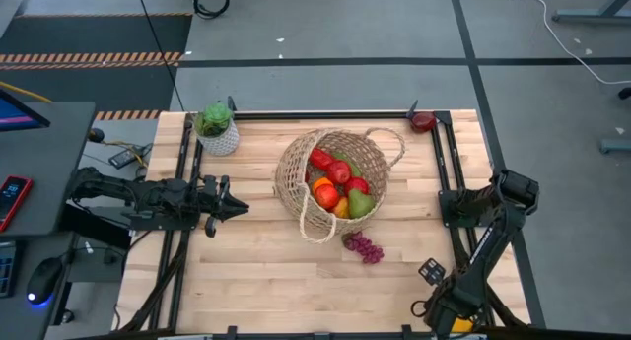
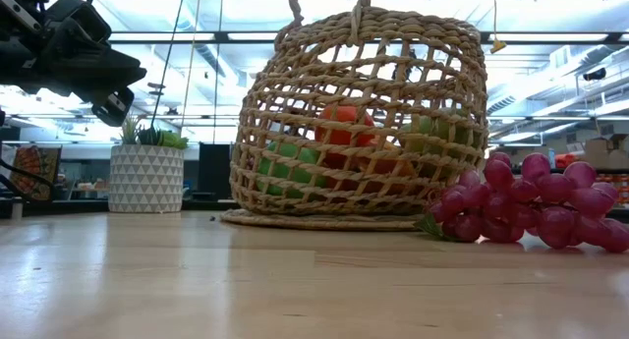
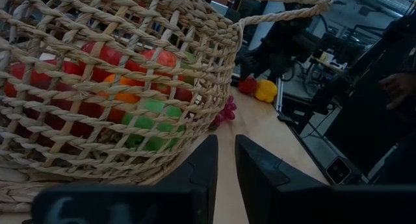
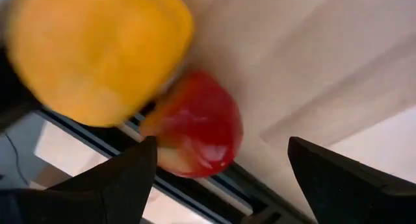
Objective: Build produce basket
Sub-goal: Put the red apple into the woven basket
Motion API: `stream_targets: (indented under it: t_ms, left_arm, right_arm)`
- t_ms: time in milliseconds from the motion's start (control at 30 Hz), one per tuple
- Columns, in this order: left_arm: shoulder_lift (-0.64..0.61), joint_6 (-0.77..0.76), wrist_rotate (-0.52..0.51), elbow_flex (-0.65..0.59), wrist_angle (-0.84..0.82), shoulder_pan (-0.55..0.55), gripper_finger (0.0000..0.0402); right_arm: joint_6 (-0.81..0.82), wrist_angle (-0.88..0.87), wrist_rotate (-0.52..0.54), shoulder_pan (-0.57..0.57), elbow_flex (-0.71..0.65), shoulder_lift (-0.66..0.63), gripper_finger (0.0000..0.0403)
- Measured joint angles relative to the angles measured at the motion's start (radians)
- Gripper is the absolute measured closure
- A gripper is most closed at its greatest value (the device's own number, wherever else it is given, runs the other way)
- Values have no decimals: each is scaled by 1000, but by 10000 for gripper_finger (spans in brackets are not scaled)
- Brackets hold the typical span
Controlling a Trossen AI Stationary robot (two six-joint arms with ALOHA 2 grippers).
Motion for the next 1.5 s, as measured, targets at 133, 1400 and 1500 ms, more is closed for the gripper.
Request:
stream_targets:
  t_ms: [133, 1400, 1500]
  left_arm:
    - [0, 0, 0, 0, 0, 0, 343]
    - [0, 0, 0, 0, 0, 0, 340]
    - [0, 0, 0, 0, 0, 0, 344]
  right_arm:
    - [-3, -8, -33, 0, -38, 0, 54]
    - [-104, 97, 16, -10, -135, -1, 113]
    - [-113, 94, 28, -37, -132, -1, 110]
